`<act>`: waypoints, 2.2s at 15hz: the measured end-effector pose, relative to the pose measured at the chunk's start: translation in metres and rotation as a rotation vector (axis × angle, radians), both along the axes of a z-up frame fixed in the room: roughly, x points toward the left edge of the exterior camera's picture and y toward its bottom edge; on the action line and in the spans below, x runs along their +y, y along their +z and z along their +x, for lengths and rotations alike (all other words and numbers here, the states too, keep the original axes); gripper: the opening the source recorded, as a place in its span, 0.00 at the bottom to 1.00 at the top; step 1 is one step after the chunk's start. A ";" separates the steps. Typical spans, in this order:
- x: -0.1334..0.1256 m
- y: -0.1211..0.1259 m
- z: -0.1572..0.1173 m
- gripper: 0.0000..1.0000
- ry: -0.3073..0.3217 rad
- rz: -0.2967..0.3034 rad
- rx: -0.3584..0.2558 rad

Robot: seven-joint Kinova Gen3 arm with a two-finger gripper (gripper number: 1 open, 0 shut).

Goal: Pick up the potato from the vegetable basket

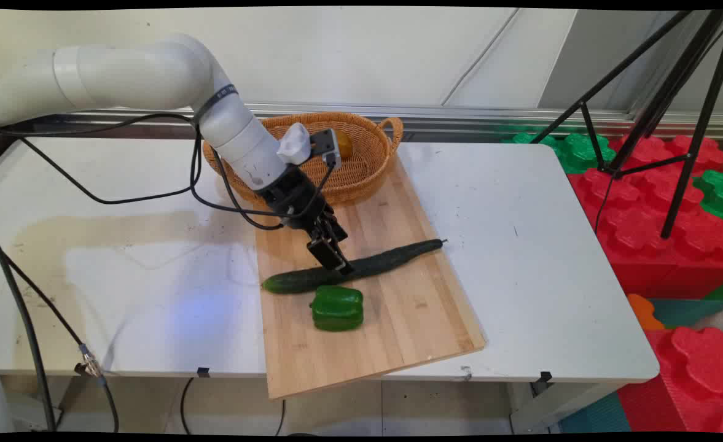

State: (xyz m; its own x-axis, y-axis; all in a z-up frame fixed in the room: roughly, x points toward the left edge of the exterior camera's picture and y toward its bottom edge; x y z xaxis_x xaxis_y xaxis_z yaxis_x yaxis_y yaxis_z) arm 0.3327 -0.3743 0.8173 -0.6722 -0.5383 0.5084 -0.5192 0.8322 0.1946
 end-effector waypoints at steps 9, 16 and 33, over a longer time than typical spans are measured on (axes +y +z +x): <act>0.021 0.051 0.028 1.00 0.001 -0.078 0.024; 0.031 0.112 0.077 1.00 0.051 -0.181 0.016; -0.070 0.107 0.150 1.00 0.167 -0.320 -0.122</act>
State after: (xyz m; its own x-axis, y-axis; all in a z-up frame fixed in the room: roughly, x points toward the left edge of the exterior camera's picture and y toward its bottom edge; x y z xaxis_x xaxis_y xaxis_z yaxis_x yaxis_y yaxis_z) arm 0.4830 -0.4439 0.9245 -0.6545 -0.4722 0.5905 -0.6559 0.7430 -0.1329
